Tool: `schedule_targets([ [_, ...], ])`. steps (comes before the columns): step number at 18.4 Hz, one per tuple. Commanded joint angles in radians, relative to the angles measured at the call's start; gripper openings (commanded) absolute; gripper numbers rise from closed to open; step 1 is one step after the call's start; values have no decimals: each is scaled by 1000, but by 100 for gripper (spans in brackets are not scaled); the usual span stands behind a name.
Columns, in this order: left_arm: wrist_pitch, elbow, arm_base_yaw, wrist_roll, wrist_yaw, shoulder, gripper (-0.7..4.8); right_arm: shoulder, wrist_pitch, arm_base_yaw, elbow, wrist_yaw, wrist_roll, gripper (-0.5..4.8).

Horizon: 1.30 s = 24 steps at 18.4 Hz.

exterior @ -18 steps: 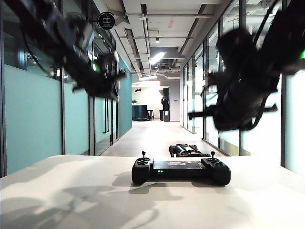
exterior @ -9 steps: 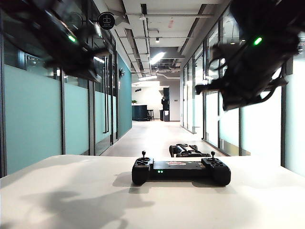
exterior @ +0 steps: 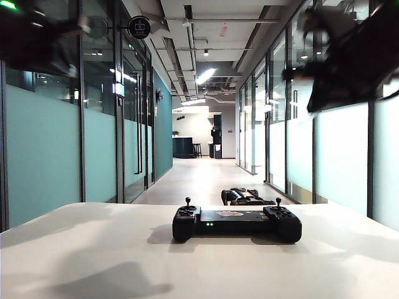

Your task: Push the left joystick on the remote control sitting on the white table backward to make the robot dog back up in a straight line until it returns close to you.

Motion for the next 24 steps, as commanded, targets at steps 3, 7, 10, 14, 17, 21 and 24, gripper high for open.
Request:
schedule_targets([
  [3,16,-188,0,64,-4,-229,-5,-101,-61,1,-8,-24,-15,-2],
  [7,37,-354,0,64,-4,-431,-5,-161,-75,1,-40,-29,-40,-1],
  [10,8,-453,0,64,-51,-592,-5,-238,-74,2,-122,-28,-38,-2],
  [14,-146,-492,0,65,-74,-744,-5,-371,-79,2,-206,-27,-40,-2],
  [17,-250,-492,0,63,-69,-807,-5,-465,-83,2,-266,-29,-39,-2],
  [21,-301,-492,0,63,-63,-818,-5,-589,-98,1,-338,-30,-39,-2],
  [24,-301,-492,0,63,-63,-818,-5,-648,-118,2,-372,-50,-39,-1],
])
